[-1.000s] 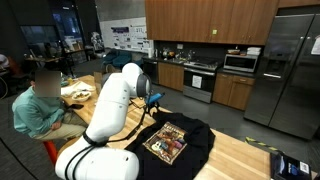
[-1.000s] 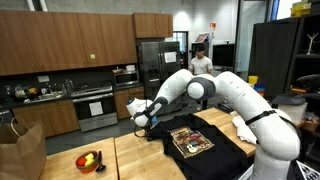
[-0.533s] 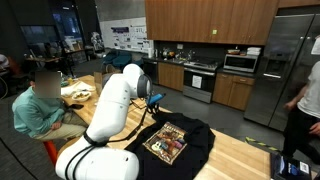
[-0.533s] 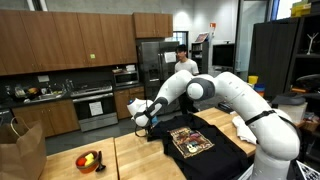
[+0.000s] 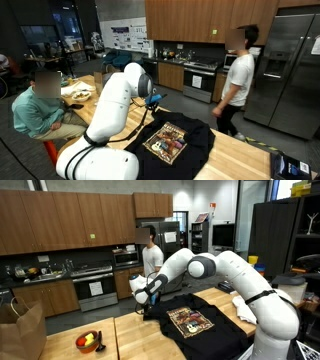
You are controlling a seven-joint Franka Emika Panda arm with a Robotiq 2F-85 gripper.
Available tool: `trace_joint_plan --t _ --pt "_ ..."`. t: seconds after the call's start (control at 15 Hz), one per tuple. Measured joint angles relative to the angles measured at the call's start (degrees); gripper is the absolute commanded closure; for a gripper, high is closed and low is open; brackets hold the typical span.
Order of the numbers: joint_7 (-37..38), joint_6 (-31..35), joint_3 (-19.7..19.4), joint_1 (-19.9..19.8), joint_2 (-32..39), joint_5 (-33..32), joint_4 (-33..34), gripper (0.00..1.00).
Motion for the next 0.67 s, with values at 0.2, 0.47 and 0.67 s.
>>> trace_joint_plan --t 0.2,0.47,0.67 --pt "3.2 4.6 0.0 -0.7 -1.9 1.5 -3.0 0.99" --pt "6.8 11.9 0.2 -1.9 -6.4 4.9 -9.6 0.99" --pt "9.7 16.7 0.3 -2.5 -10.8 6.9 -15.5 0.99"
